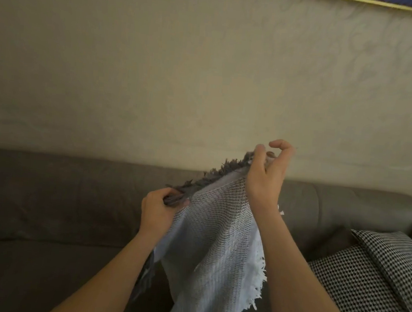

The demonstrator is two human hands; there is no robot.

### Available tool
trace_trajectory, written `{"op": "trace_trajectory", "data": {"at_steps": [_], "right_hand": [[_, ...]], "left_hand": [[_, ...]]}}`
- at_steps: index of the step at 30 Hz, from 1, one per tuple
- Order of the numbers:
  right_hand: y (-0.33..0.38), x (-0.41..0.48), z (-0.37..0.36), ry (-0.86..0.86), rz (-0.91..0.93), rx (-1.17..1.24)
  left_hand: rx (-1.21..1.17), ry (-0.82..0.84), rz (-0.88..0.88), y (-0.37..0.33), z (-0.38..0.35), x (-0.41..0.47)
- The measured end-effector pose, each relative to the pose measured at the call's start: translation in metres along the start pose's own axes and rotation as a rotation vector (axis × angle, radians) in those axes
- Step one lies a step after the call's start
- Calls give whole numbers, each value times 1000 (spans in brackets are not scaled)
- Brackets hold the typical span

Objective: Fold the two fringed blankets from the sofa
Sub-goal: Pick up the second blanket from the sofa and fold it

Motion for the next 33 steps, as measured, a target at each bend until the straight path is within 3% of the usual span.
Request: {"op": "trace_trajectory", "data": {"at_steps": [10, 15, 20, 25, 30, 33], "right_hand": [[-20, 9, -10, 373, -2, -286], [-36, 16, -9, 387, -31, -482], [-42, 18, -8, 490, 13, -743], [-54, 17, -4, 569, -113, -1050], [-66, 5, -4, 553, -102, -1422], [-71, -8, -14, 683, -86, -1400]], "left_hand": [[-248, 89, 97, 15, 21, 13], [-244, 196, 92, 11, 15, 15], [-307, 174, 83, -8, 17, 23], [-187, 230, -69, -33, 16, 33], [-73, 255, -220, -62, 8, 39], [-35, 249, -246, -71, 6, 41]]}}
Point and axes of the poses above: each hand's wrist, its own x-axis towards the middle knuckle, its own z-axis out of the back of the hand, y = z × x, the point moved 6 cm from there along x, towards the middle knuckle, and after that the axes turned 15 degrees about -z, right-handed, at the moved point
